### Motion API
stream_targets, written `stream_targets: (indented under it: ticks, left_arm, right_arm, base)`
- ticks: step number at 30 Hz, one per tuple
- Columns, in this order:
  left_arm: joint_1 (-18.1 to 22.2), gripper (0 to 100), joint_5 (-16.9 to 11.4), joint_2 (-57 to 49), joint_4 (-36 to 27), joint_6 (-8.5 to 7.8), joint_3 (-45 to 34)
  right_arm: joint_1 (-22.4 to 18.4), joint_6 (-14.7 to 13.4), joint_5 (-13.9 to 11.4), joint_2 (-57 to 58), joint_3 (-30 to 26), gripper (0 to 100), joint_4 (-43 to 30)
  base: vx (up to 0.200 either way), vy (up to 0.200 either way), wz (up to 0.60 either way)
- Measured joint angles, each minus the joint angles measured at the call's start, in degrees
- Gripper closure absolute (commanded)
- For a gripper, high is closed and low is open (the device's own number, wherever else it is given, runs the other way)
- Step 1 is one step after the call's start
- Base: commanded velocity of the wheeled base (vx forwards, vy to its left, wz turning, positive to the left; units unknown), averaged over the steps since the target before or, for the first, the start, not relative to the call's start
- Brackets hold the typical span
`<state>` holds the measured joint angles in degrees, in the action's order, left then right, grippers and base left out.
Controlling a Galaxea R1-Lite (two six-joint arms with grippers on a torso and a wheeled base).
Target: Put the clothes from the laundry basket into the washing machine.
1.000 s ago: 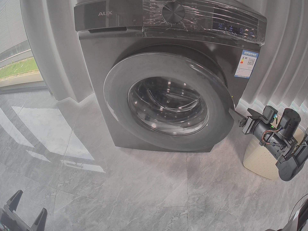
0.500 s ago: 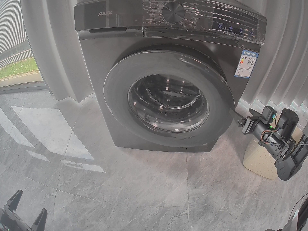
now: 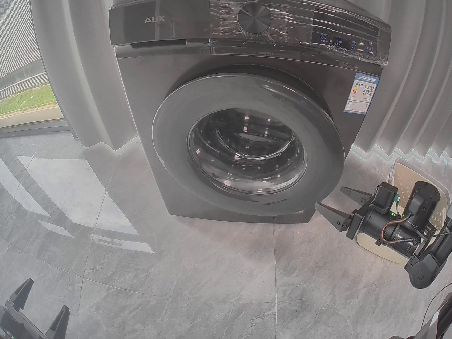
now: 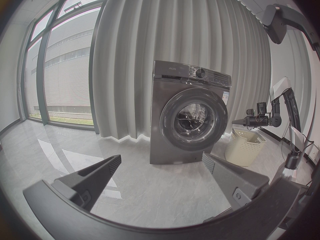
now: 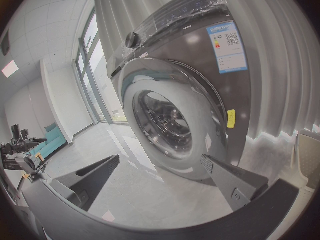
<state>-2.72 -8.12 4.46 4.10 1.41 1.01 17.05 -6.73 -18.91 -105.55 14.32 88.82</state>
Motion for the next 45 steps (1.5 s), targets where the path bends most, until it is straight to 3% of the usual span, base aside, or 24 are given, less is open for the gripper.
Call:
stream_targets:
  ticks: [3,9,18,30,39,45]
  left_arm:
    - [0.0,0,0.0,0.0,0.0,0.02,0.0]
    - [0.0,0,0.0,0.0,0.0,0.00,0.0]
    - [0.0,0,0.0,0.0,0.0,-0.60,0.0]
    - [0.0,0,0.0,0.0,0.0,-0.63,0.0]
    - [0.0,0,0.0,0.0,0.0,-0.63,0.0]
    - [0.0,0,0.0,0.0,0.0,-0.35,0.0]
  right_arm:
    - [0.7,-0.2,0.5,0.4,2.2,0,0.1]
    - [0.7,-1.4,4.2,0.5,6.1,0,0.1]
    - [0.6,-2.3,8.1,0.0,10.2,0,0.1]
    - [0.6,-2.6,8.5,-0.5,11.6,0,0.1]
    - [0.5,-2.5,8.4,-0.5,11.6,0,0.0]
    - [0.5,-2.7,7.7,-0.6,11.4,0,-0.6]
  base:
    - [0.200,0.000,0.00]
    - [0.200,0.000,0.00]
    - [0.000,0.000,0.00]
    - [0.000,0.000,0.00]
    - [0.200,0.000,0.00]
    - [0.000,0.000,0.00]
